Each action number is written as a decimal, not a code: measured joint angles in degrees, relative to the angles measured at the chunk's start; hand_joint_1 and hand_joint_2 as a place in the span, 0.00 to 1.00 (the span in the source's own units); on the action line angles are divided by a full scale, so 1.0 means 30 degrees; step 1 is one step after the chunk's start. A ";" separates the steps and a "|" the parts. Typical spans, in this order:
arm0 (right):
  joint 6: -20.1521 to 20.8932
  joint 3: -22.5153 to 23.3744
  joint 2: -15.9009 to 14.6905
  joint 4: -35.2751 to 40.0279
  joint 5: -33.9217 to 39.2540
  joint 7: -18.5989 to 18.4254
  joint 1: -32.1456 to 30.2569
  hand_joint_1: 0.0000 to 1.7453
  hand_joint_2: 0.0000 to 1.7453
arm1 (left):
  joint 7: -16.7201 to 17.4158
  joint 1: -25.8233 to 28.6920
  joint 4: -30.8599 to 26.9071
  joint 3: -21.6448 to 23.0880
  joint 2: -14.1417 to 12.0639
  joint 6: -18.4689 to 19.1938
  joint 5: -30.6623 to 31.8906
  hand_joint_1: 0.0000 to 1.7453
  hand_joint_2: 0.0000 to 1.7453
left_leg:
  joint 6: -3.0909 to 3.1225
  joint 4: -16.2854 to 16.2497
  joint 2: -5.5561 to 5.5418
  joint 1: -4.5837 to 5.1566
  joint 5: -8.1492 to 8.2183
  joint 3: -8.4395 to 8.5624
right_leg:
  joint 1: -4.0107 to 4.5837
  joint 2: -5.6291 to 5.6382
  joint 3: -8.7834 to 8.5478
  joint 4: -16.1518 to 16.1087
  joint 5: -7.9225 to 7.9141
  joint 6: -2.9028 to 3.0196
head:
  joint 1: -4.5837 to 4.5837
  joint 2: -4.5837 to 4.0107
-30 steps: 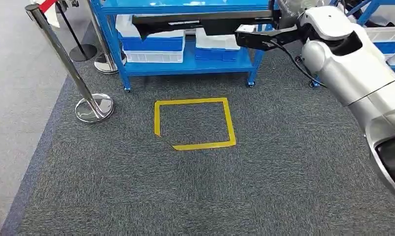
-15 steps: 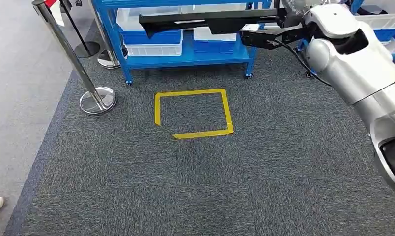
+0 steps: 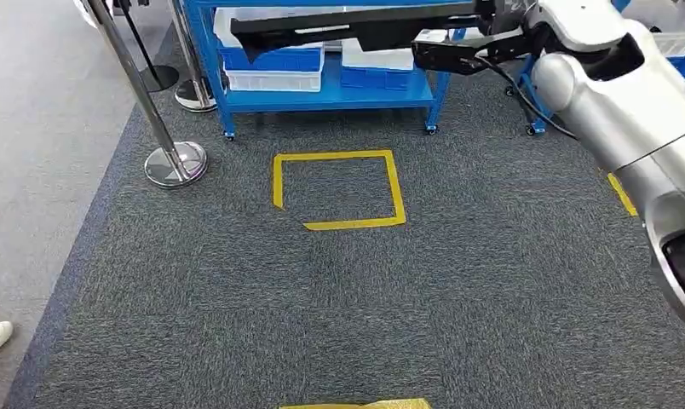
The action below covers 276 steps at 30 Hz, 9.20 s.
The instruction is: Take the parts from the cabinet and place them on the table.
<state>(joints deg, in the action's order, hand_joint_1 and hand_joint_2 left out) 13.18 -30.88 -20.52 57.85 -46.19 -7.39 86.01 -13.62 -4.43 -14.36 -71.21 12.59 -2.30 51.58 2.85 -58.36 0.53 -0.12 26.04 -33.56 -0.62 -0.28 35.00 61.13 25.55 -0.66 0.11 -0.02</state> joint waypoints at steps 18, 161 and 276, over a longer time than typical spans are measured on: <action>0.0284 -0.0328 0.0022 -0.0036 0.0016 -0.0342 0.0576 1.00 1.00 | -0.0029 0.0090 0.0000 -0.0051 -0.0043 0.0124 0.0029 0.00 1.00 | -0.0997 -0.0446 -0.0493 -0.0319 0.0484 0.0060 | -0.0102 0.0234 0.0791 -0.0382 -0.0638 -0.0101 | 0.0007 -0.0001; 0.5828 -0.8888 -0.4984 -0.4793 -0.5180 -0.0393 0.9597 1.00 1.00 | 0.0219 -0.0476 0.0066 -0.0554 0.0496 -0.0962 0.0204 0.00 1.00 | -0.0749 -0.3023 0.0423 -0.0034 0.2969 -0.0269 | -0.0162 0.0343 0.0894 -0.0454 -0.0623 0.0245 | 0.0262 -0.0001; 0.3934 -1.1300 -0.7381 -0.4969 -0.2120 0.1661 0.6105 1.00 1.00 | -0.0437 -0.0366 0.0102 -0.0867 0.0328 -0.1020 -0.0787 0.00 1.00 | -0.0037 -0.0273 -0.0098 0.0151 -0.0135 -0.0420 | -0.0197 0.0085 0.0049 -0.0448 -0.0013 -0.0630 | 0.0299 -0.0001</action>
<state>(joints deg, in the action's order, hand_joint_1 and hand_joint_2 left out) 24.98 -64.78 -42.67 42.95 -52.55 -2.41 104.32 -14.93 -5.53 -14.05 -73.81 13.57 -5.35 49.22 2.74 -59.18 0.23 0.33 25.64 -34.82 -1.21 -0.02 35.15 59.79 25.51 -2.55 1.01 -0.02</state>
